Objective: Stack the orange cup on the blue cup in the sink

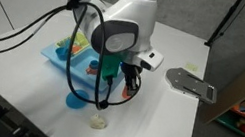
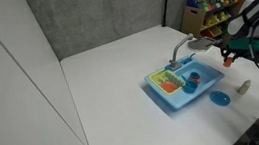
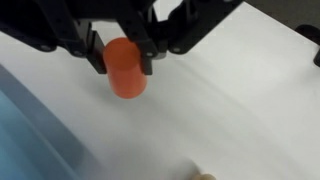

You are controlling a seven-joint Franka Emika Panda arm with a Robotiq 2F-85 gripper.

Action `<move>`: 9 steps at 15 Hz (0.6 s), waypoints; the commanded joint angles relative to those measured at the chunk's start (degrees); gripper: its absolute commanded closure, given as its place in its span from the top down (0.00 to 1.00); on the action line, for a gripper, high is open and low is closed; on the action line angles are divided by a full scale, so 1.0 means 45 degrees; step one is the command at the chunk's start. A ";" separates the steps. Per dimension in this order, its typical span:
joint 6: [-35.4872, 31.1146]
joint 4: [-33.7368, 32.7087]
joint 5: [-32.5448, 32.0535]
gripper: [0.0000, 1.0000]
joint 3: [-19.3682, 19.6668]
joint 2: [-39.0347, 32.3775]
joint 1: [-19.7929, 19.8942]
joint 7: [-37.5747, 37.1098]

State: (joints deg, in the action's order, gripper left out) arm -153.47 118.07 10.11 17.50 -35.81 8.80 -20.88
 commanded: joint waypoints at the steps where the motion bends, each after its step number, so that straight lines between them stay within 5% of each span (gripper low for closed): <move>1: 0.0552 0.0763 -0.0490 0.14 -0.0037 0.1363 -0.0430 0.0082; 9: 0.1156 0.1590 -0.1668 0.14 -0.0463 0.3048 -0.1616 -0.0093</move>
State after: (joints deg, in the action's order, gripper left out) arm -150.07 122.42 5.49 15.90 -26.32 3.03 -20.89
